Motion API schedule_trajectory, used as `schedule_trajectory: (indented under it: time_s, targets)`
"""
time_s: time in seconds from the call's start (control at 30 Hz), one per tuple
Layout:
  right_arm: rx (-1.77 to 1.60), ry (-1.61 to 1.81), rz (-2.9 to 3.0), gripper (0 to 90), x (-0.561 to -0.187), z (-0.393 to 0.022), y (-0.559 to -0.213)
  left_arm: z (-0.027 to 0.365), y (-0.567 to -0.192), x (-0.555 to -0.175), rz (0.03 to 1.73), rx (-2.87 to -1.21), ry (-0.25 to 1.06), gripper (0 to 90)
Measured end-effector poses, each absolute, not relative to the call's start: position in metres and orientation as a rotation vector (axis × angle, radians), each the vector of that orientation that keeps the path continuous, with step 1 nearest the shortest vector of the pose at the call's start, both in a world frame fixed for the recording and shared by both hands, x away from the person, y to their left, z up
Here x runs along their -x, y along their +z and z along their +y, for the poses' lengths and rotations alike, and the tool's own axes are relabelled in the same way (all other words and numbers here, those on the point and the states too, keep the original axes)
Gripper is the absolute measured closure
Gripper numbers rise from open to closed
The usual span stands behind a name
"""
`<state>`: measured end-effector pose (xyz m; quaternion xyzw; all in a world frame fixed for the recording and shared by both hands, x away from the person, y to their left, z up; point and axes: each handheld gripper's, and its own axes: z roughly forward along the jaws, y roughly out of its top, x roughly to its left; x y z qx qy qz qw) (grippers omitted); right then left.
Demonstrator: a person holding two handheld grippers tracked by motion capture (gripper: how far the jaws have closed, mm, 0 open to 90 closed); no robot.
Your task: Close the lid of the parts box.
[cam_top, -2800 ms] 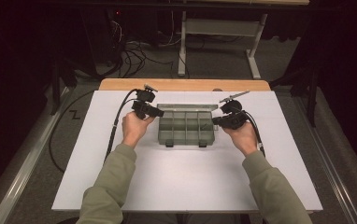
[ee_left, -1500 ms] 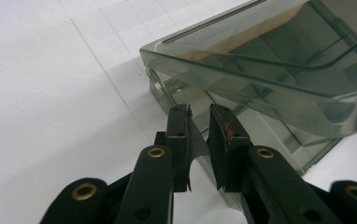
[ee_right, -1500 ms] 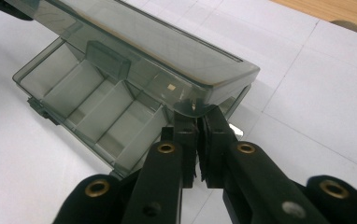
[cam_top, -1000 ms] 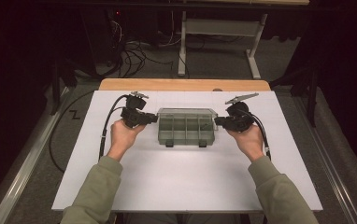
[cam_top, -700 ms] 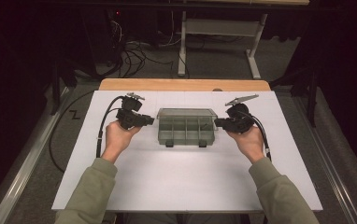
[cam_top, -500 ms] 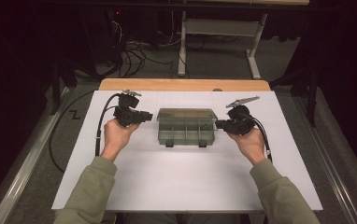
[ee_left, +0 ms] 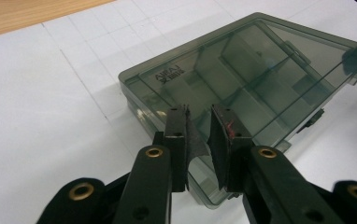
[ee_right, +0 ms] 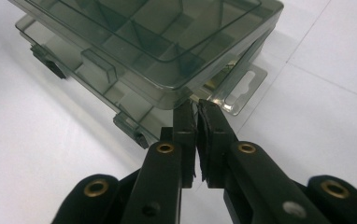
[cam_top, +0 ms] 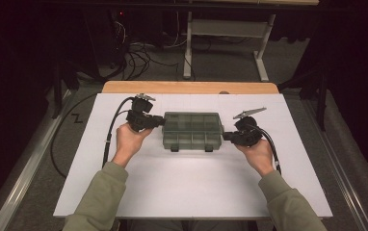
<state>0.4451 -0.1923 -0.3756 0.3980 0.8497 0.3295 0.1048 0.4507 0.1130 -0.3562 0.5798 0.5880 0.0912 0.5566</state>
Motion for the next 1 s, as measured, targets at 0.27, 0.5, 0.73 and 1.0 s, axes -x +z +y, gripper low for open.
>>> schedule_trajectory:
  time_s: [0.27,0.5,0.73,1.0]
  targets:
    - [-1.171,0.954,2.528,87.5,-0.444,-0.19,-0.382,0.108,-0.37,-0.446,1.388,-1.409,0.215,76.6]
    - [-1.189,0.935,2.519,87.4,-0.446,-0.196,-0.382,0.11,-0.376,-0.444,1.394,-1.429,0.219,76.6]
    - [-1.206,0.943,2.481,88.3,-0.445,-0.198,-0.378,0.107,-0.382,-0.443,1.399,-1.441,0.222,76.6]
    - [-1.192,0.985,2.471,88.2,-0.445,-0.195,-0.373,0.098,-0.389,-0.445,1.397,-1.475,0.225,76.8]
